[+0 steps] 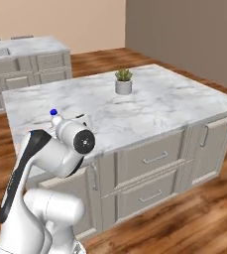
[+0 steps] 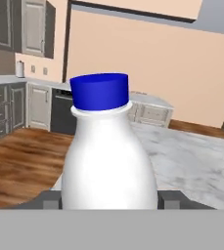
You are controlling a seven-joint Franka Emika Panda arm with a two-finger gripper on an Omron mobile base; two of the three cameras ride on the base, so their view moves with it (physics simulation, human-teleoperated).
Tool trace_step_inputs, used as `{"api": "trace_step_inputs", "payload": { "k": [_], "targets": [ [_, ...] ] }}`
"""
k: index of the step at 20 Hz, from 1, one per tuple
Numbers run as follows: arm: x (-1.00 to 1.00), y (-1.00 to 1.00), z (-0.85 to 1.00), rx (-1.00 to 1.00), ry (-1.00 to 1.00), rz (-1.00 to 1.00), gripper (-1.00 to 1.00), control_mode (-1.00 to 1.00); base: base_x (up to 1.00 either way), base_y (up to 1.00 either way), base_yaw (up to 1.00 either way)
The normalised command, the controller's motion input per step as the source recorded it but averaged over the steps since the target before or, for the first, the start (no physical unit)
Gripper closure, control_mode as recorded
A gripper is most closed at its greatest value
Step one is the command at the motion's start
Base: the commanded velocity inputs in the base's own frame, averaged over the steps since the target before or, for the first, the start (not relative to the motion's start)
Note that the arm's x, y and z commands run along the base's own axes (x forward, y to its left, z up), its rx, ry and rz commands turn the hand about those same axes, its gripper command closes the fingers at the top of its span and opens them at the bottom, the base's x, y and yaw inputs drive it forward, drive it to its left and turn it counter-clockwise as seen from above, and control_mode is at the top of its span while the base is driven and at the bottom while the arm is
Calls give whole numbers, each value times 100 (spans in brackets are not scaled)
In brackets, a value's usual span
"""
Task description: Pick the bottled water, bottled drink, water bottle from the counter and place them in the open cabinet.
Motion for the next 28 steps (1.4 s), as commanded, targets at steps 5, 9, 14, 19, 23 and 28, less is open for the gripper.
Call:
{"api": "trace_step_inputs", "payload": {
  "k": [5,9,14,19,23,28],
  "targets": [
    [0,0,0,0,0,0,100,100,-1,0,-57],
    [0,0,0,0,0,0,100,100,0,0,-57],
    [0,0,0,0,0,0,100,100,0,0,-56],
    [0,0,0,0,0,0,100,100,0,0,-56],
    [0,0,0,0,0,0,100,100,0,1,-55],
    [0,0,0,0,0,0,100,100,0,20,-53]
  ]
}}
